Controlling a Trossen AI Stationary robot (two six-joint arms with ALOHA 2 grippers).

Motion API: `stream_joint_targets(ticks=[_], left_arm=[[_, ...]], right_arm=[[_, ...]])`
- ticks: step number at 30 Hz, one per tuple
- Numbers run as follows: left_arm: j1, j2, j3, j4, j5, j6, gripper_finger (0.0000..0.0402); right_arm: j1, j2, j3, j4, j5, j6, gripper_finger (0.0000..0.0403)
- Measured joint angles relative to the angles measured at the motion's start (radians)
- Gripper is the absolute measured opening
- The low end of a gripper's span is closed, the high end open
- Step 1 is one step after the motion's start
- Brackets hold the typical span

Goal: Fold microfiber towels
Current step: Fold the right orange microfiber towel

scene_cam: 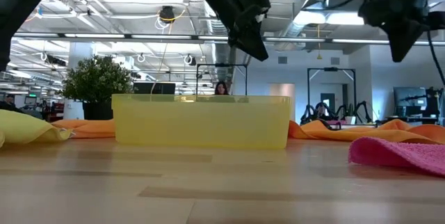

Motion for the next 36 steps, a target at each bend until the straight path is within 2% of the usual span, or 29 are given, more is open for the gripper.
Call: stream_joint_targets(ticks=[4,13,19,25,30,36], left_arm=[[0.0,0.0,0.023,-0.022,0.0,-0.008,0.0135],[0.0,-0.001,0.12,-0.151,0.0,-0.019,0.0135],[0.0,-0.001,0.154,-0.186,0.0,-0.019,0.0135],[0.0,-0.001,0.159,-0.202,0.0,-0.019,0.0135],[0.0,-0.001,0.159,-0.214,0.0,-0.024,0.0135],[0.0,-0.001,0.159,-0.215,0.0,-0.026,0.0135]], right_arm=[[-0.084,0.081,0.0,0.001,-0.003,-0.122,0.0024],[-0.252,0.255,0.0,0.006,-0.015,-0.207,0.0106],[-0.312,0.365,0.0,0.051,-0.014,-0.437,0.0144],[-0.314,0.461,0.0,0.052,0.055,-0.498,0.015],[-0.314,0.52,-0.007,0.051,0.057,-0.535,0.0143],[-0.314,0.539,-0.091,0.08,0.058,-0.582,0.0135]])
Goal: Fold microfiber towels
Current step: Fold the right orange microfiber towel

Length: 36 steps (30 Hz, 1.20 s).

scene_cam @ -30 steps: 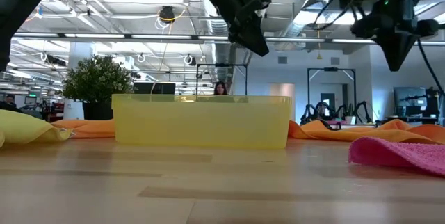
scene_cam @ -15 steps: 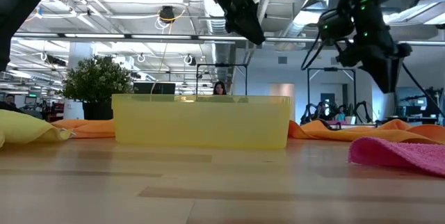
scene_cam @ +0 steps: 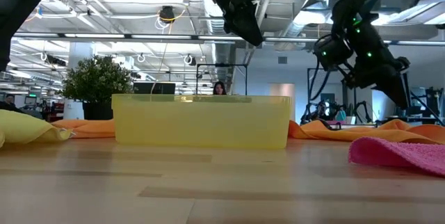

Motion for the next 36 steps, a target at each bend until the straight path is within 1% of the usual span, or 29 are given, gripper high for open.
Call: stream_joint_targets(ticks=[6,12,17,20,23,27,31,36], left_arm=[[0.0,0.0,0.0,0.0,0.0,0.0,0.0135],[0.0,0.0,0.0,0.0,0.0,-0.025,0.0135],[0.0,0.0,0.0,0.0,0.0,-0.035,0.0135],[0.0,0.0,0.0,0.0,0.0,-0.035,0.0135],[0.0,0.0,0.0,0.0,0.0,-0.035,0.0135],[0.0,0.0,0.0,0.0,0.0,-0.035,0.0135],[0.0,0.0,0.0,0.0,0.0,-0.049,0.0135],[0.0,0.0,0.0,0.0,0.0,-0.052,0.0135]], right_arm=[[-0.001,-0.01,-0.023,0.092,0.007,-0.052,0.0133],[-0.002,0.0,-0.077,0.169,0.047,-0.08,0.0133],[-0.003,0.0,-0.099,0.208,0.055,-0.091,0.0132],[0.001,0.0,-0.1,0.181,0.052,-0.105,0.0132],[0.013,-0.005,-0.1,0.148,0.052,-0.151,0.0132],[0.016,-0.005,-0.1,0.154,0.053,-0.228,0.0132],[0.015,-0.004,-0.117,0.237,0.101,-0.277,0.0132],[0.009,-0.001,-0.151,0.276,0.102,-0.329,0.0132]])
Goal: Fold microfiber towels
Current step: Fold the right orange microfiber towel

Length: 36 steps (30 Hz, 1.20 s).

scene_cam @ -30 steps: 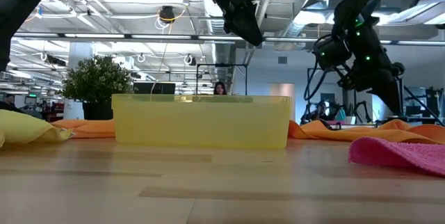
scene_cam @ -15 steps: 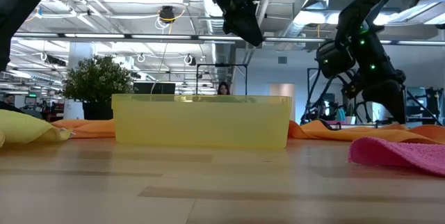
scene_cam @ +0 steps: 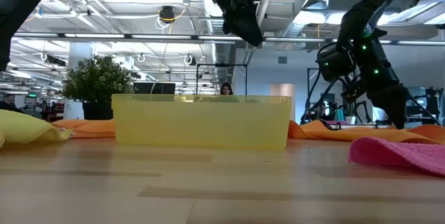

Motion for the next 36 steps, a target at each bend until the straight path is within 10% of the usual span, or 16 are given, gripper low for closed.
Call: stream_joint_targets(ticks=[36], left_arm=[[0.0,0.0,0.0,0.0,0.0,-0.021,0.0135]], right_arm=[[-0.039,-0.004,-0.048,0.133,0.093,-0.195,0.0132]])
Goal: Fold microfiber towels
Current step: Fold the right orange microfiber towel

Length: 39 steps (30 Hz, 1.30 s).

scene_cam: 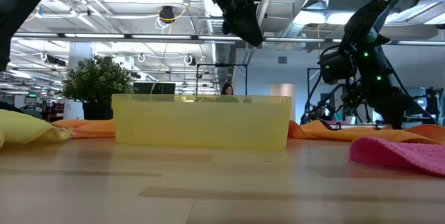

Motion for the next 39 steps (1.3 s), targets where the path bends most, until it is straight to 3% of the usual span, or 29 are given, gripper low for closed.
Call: stream_joint_targets(ticks=[7,15,27,39], left_arm=[[0.0,0.0,0.0,0.0,0.0,0.0,0.0135],[0.0,0.0,0.0,-0.001,0.0,0.0,0.0135],[0.001,0.0,-0.001,-0.059,0.0,-0.057,0.0135],[0.009,0.002,-0.001,-0.071,0.008,-0.126,0.0135]], right_arm=[[0.0,0.0,0.0,-0.001,-0.028,-0.028,0.0115],[0.0,0.0,0.0,-0.005,-0.094,-0.019,0.0011],[0.051,-0.031,0.138,-0.167,-0.093,-0.001,0.0004],[0.118,-0.232,0.284,-0.325,-0.049,0.052,0.0001]])
